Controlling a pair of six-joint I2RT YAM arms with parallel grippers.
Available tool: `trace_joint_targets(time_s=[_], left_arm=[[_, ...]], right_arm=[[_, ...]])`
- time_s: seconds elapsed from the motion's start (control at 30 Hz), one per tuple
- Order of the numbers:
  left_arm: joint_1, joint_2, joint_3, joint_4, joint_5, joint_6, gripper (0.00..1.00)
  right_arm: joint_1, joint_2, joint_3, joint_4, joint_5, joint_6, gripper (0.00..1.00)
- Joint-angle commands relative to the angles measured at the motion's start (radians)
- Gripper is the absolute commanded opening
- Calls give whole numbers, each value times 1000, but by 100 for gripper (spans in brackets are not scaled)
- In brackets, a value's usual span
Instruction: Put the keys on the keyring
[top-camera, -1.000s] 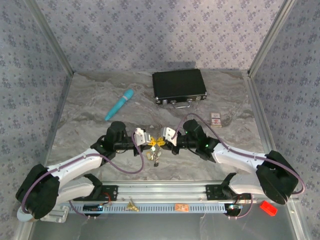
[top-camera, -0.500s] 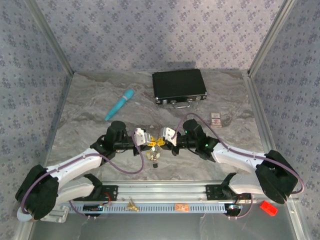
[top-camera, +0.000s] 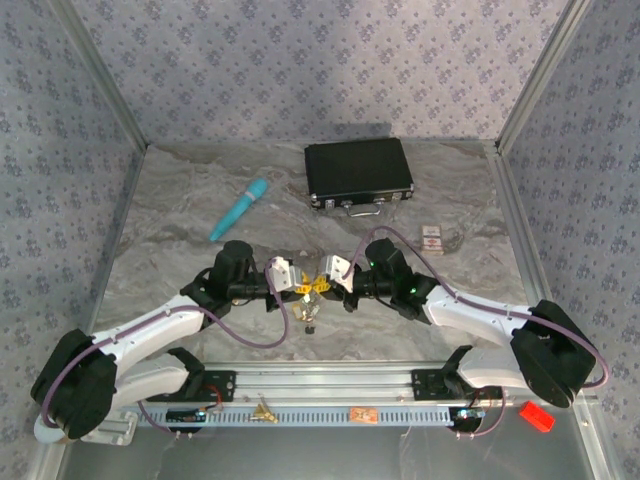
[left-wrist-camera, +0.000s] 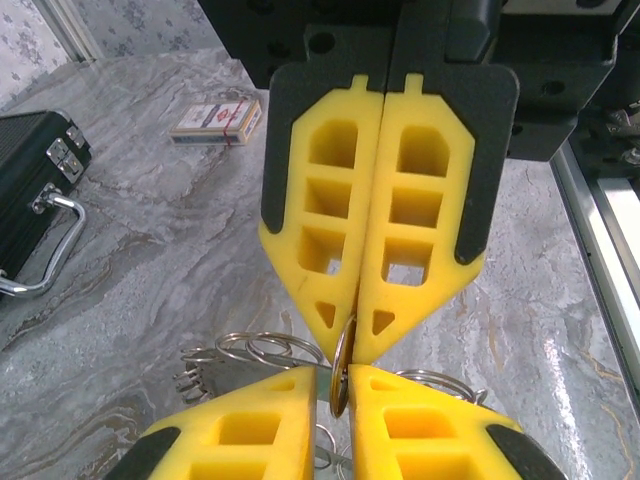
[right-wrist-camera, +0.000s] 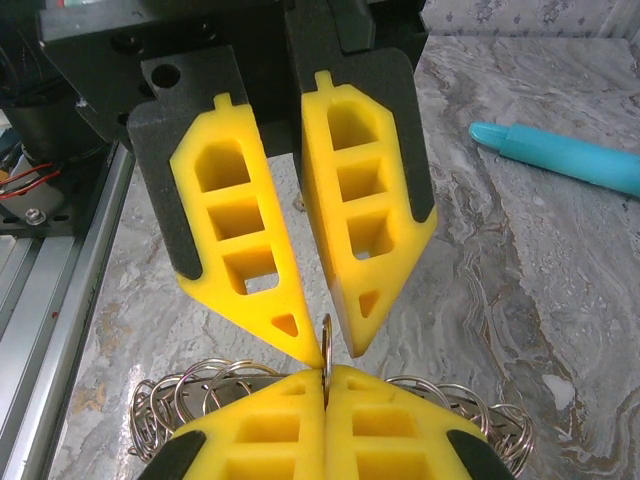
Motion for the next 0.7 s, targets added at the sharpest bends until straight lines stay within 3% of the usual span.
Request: trace_joint_targets(time_s=[0.0, 0.67], left_arm=[[-3, -4, 21, -36, -7, 42, 16], [-11, 1, 44, 24, 13, 50, 9]], right_arm=[[8, -3, 26, 6, -28, -4, 0], [34, 24, 60, -48, -59, -27, 0]])
